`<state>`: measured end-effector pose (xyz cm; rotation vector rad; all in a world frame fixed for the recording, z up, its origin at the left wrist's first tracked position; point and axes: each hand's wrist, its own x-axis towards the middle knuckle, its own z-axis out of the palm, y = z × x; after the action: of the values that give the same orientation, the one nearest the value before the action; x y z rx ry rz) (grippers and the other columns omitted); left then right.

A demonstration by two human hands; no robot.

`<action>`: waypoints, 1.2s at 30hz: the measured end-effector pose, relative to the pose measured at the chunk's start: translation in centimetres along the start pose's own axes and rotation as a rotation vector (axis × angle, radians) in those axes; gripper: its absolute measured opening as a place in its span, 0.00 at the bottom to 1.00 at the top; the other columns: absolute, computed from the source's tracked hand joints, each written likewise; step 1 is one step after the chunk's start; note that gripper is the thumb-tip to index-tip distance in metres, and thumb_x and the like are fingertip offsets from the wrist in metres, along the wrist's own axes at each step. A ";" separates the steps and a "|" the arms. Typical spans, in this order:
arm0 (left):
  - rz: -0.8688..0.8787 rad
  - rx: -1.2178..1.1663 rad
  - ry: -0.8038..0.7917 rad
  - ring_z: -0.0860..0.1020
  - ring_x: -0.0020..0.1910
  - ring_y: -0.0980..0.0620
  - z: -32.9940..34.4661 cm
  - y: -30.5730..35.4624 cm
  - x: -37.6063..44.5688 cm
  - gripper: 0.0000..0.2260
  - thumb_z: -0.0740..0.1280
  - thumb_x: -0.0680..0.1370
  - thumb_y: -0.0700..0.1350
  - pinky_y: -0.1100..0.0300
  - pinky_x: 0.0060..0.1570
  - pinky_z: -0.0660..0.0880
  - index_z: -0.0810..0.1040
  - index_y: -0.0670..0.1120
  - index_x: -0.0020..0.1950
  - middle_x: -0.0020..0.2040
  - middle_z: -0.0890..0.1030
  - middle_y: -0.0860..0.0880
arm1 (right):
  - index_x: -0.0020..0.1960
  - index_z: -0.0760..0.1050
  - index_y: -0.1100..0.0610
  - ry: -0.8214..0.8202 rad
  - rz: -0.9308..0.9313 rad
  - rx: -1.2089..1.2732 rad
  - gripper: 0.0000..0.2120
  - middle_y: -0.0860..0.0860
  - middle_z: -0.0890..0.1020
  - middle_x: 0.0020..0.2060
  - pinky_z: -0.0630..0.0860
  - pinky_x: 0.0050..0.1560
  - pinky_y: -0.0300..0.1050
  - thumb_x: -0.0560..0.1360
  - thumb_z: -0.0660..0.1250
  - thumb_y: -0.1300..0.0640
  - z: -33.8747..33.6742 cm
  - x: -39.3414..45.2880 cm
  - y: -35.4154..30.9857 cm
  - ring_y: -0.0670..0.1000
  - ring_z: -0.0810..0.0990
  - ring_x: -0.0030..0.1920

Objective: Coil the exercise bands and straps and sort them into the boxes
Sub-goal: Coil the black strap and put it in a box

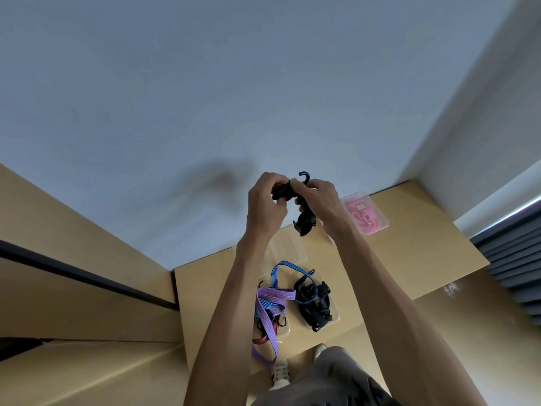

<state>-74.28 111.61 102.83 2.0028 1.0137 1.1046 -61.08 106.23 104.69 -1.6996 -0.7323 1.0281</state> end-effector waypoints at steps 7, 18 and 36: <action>-0.607 -0.233 -0.153 0.82 0.42 0.59 -0.8 0.9 0.4 0.19 0.66 0.76 0.64 0.68 0.36 0.75 0.79 0.49 0.55 0.49 0.85 0.49 | 0.45 0.82 0.59 0.010 -0.129 0.134 0.10 0.52 0.81 0.32 0.72 0.35 0.40 0.78 0.69 0.52 -0.6 -0.1 0.2 0.48 0.76 0.31; -0.747 -0.531 0.128 0.84 0.37 0.49 0.0 1.1 0.8 0.03 0.72 0.75 0.36 0.59 0.40 0.82 0.83 0.43 0.43 0.37 0.85 0.45 | 0.46 0.76 0.57 -0.215 -0.033 -0.207 0.15 0.52 0.79 0.32 0.76 0.33 0.40 0.67 0.79 0.53 -0.2 -0.4 0.1 0.48 0.80 0.31; -0.416 -0.445 -0.422 0.80 0.39 0.48 -3.3 -2.3 -0.5 0.08 0.69 0.76 0.37 0.58 0.44 0.79 0.86 0.45 0.51 0.42 0.85 0.42 | 0.51 0.80 0.57 -0.153 -0.304 -0.225 0.12 0.52 0.83 0.48 0.79 0.39 0.40 0.70 0.69 0.68 -3.3 0.0 -1.8 0.50 0.83 0.44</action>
<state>-78.07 112.85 102.23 1.4890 0.8199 0.5828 -58.20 105.40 106.96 -1.6423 -1.2042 0.8931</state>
